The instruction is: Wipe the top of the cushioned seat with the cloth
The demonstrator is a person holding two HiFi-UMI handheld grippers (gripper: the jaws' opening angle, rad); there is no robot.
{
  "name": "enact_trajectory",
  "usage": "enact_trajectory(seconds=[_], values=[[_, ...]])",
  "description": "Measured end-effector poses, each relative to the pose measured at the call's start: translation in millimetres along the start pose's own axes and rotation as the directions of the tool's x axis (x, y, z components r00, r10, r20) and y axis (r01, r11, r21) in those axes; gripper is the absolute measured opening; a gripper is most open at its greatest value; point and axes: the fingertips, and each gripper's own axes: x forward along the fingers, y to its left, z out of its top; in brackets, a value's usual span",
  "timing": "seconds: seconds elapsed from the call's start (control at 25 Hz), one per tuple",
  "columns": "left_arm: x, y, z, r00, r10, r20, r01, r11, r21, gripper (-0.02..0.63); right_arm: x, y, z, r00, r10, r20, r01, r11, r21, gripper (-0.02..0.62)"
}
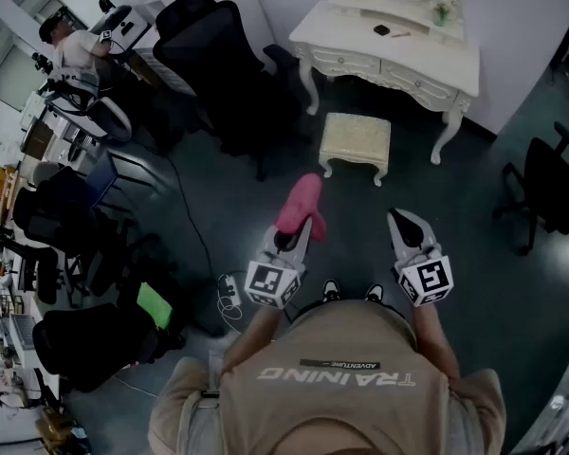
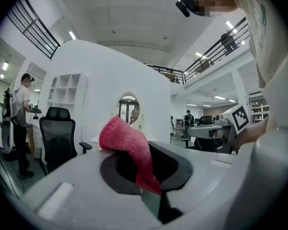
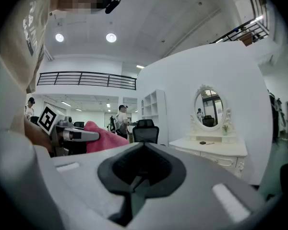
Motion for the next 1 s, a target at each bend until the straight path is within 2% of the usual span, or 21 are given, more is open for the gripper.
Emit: enact_trajectory(seconds=[0.28, 0.64, 0.8, 1.0], values=[[3, 22, -3, 1.000, 0.001, 0.012, -0.001, 1.000, 0.005, 0.041, 17, 0, 4, 1.000, -0.021, 0.001, 0.021, 1.000, -0.021, 0.005], [19, 48, -9, 0.998, -0.060, 0.019, 0.060, 0.998, 0.000, 0.041, 42, 1, 2, 0.997, -0.074, -0.002, 0.074, 0.997, -0.025, 0.005], [29, 70, -14, 0.996, -0.084, 0.010, 0.084, 0.996, -0.007, 0.040, 57, 5, -3, 0.995, -0.097, -0.031, 0.096, 0.994, -0.043, 0.005], [44, 86, -34, 0.993, -0.111, -0.032, 0.111, 0.994, -0.020, 0.041, 63, 0, -30, 0.985, -0.140, -0.097, 0.141, 0.990, 0.006, 0.005]])
